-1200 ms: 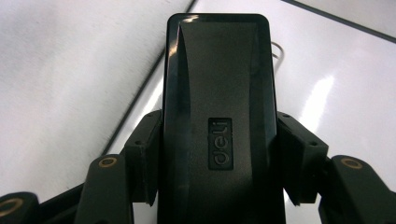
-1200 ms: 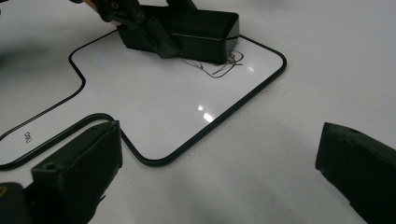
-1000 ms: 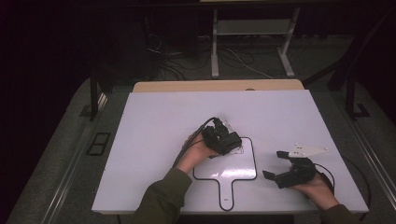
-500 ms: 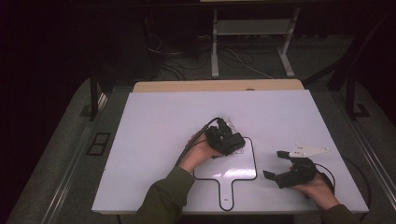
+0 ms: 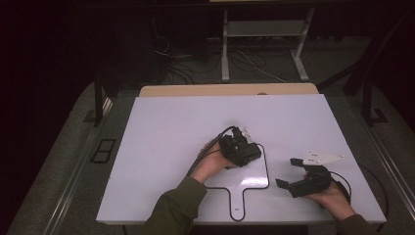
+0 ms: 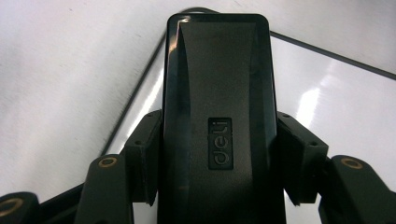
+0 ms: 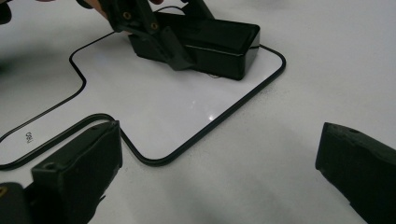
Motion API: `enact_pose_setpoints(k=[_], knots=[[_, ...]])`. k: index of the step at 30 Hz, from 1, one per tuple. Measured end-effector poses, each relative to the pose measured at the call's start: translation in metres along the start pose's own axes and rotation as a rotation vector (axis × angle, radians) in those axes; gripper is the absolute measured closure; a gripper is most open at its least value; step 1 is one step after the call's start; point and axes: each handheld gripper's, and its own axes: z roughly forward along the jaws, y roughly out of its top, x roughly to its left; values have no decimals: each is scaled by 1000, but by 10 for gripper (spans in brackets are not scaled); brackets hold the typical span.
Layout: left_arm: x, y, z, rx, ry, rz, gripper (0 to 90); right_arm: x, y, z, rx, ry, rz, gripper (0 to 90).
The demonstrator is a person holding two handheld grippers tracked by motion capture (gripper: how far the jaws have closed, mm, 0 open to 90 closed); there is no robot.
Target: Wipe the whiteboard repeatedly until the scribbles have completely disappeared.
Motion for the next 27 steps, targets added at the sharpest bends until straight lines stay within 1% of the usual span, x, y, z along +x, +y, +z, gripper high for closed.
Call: enact_pose_setpoints(k=[1,2,4,5,6,7,8,9,10,11,14,16,18,19,20,21,22,23,24,26,27], knots=[[2,2,1,3,6,14,397,0,0,0,1,1,0,0],[5,3,1,15,6,16,397,0,0,0,1,1,0,0],[7,5,4,-5,6,-13,396,0,0,0,0,2,0,0],[10,6,4,2,6,-1,396,0,0,-1,-2,3,0,0],[10,7,5,-10,2,-23,396,-1,0,-1,-3,3,1,0],[12,8,5,3,2,-9,395,-1,0,-1,-3,3,1,0],[13,8,6,-12,8,-27,394,-1,0,-1,-3,3,1,0],[15,8,5,-1,5,-6,393,-1,0,-1,-3,5,1,0],[15,7,6,-15,1,-16,392,-1,0,-1,-3,5,2,0],[15,7,6,-14,1,-23,391,-1,0,-1,-3,5,3,0],[14,7,6,-27,3,-27,387,-1,0,-2,-5,3,4,0],[15,7,5,-21,9,0,387,-1,0,-2,-5,3,4,0],[13,8,5,-29,11,-2,388,-1,0,-2,-5,3,3,0],[12,8,5,-23,7,5,391,-1,0,-3,-6,2,2,0],[9,9,6,-36,2,-9,393,-1,0,-3,-6,2,1,0],[8,10,5,-17,-3,10,394,-1,0,-3,-7,1,2,0],[5,10,6,-18,-6,18,395,-1,0,-3,-6,1,2,0],[2,11,6,-23,-10,15,395,-1,0,-3,-7,1,2,0],[-1,12,7,-24,-12,25,396,-1,0,-3,-6,1,2,0],[-6,13,6,-15,-18,43,397,-1,0,-3,-6,1,1,0],[-7,14,6,-5,-10,56,397,-1,0,-3,-6,1,0,0]])
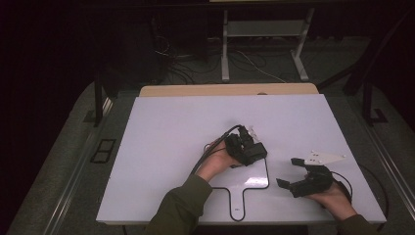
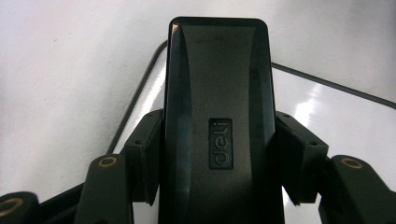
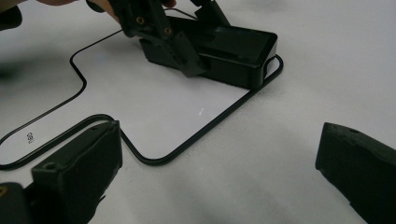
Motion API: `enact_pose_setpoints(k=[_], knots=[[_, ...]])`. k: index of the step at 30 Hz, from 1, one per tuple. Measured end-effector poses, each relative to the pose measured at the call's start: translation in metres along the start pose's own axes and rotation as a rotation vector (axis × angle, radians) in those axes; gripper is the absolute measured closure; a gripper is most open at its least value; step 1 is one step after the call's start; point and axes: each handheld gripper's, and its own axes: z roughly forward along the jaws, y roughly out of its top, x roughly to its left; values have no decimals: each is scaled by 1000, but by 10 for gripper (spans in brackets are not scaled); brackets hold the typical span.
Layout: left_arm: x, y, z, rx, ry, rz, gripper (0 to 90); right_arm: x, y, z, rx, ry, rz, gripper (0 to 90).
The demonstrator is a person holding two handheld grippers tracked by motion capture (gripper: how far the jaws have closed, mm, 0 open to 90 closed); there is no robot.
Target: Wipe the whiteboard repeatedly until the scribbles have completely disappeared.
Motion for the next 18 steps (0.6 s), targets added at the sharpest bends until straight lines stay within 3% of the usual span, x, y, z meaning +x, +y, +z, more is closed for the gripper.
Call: enact_pose_setpoints(k=[8,13,18], knots=[[20,1,2,4,39,-42,398,0,0,0,1,-1,0,0],[9,2,0,24,29,-9,398,-1,0,-1,-1,-3,2,0],[-7,-3,-2,4,-8,-12,399,0,0,0,-2,-3,-4,0]])
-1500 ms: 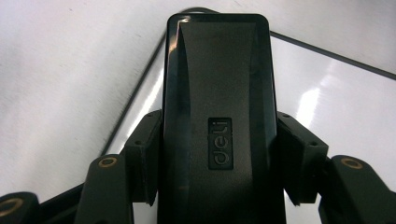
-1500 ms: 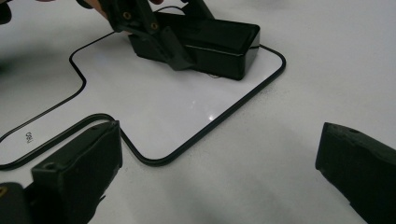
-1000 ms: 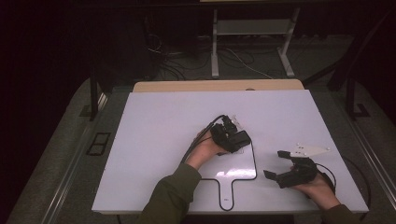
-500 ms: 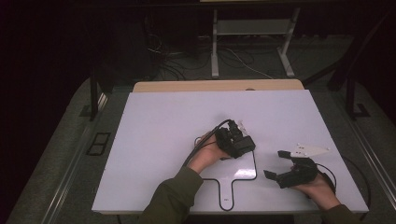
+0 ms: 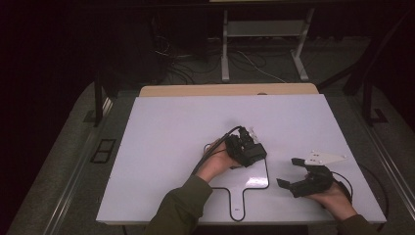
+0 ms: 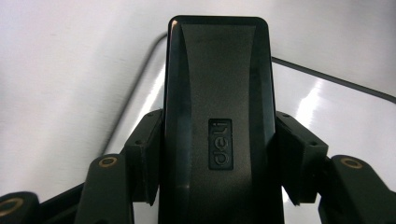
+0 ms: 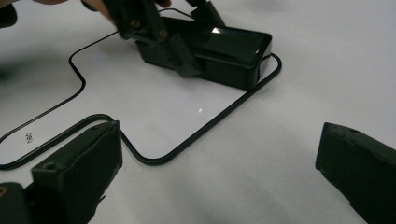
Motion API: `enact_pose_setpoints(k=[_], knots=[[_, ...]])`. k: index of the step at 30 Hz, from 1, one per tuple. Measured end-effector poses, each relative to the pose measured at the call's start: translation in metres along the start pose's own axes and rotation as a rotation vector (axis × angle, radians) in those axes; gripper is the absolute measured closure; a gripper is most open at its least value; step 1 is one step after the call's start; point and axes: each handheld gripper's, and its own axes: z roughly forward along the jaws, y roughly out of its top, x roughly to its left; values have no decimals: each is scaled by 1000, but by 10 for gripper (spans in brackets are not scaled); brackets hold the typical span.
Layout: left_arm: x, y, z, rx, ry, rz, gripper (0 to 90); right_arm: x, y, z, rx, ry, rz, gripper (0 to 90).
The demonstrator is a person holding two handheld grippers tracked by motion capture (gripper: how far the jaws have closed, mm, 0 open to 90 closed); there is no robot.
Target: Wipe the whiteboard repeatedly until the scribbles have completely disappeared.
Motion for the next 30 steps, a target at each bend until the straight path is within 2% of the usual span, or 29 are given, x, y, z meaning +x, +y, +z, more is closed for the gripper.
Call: enact_pose_setpoints(k=[3,5,6,7,11,14,17,21,24,25,27,28,30], knots=[[-3,-2,-1,0,-4,-2,399,1,0,0,3,-2,1,0],[3,-1,-1,5,13,-6,399,1,0,1,5,-3,3,0],[7,-1,0,-3,22,-21,399,1,0,1,5,-2,0,0],[13,0,0,12,33,-10,399,1,0,1,4,-3,0,0],[28,3,1,24,77,-40,399,0,0,0,3,-3,4,0],[33,3,2,20,94,-90,399,0,0,0,3,-3,6,0],[37,4,2,33,95,-69,399,-1,0,-1,2,-3,9,0],[37,4,2,30,97,-69,399,-1,0,-1,1,-5,6,0],[37,2,1,33,81,-78,398,0,0,-1,0,-5,4,0],[36,3,0,40,70,-61,399,0,0,-1,1,-5,4,0],[31,2,1,35,55,-66,399,0,0,-1,2,-4,5,0],[31,3,-1,56,48,-29,399,0,0,-1,2,-3,5,0],[27,3,-1,53,35,-16,399,0,0,0,1,-2,3,0]])
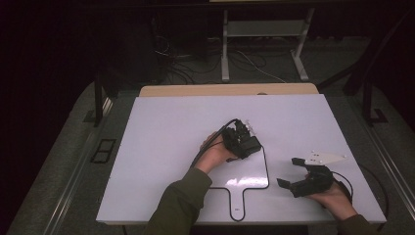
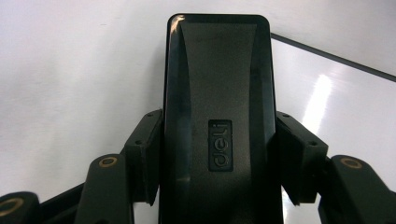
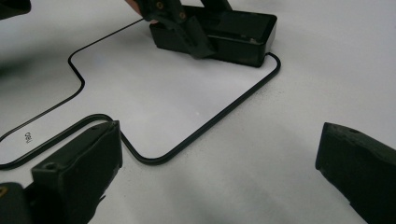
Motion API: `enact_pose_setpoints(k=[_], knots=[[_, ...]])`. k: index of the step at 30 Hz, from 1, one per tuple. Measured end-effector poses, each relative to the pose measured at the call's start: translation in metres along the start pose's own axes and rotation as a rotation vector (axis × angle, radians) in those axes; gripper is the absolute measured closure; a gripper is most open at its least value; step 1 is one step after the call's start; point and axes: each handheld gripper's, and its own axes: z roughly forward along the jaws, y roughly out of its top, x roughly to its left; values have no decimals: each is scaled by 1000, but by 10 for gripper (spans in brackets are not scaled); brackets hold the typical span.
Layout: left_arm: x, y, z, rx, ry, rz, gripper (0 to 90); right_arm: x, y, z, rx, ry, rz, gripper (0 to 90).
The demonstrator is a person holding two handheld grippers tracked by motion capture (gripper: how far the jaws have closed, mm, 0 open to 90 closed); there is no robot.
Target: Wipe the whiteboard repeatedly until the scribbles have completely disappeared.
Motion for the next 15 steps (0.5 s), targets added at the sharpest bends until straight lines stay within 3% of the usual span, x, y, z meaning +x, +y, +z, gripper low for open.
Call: enact_pose_setpoints(k=[5,12,13,15], knots=[[-6,-8,-1,-45,-28,-28,399,0,0,0,0,-1,0,0],[-6,-15,-6,-72,-46,-22,399,0,0,1,3,-1,0,0],[-7,-15,-7,-89,-51,-51,399,0,0,1,3,-1,1,0],[-5,-15,-10,-87,-54,-27,399,0,0,1,2,0,1,0]])
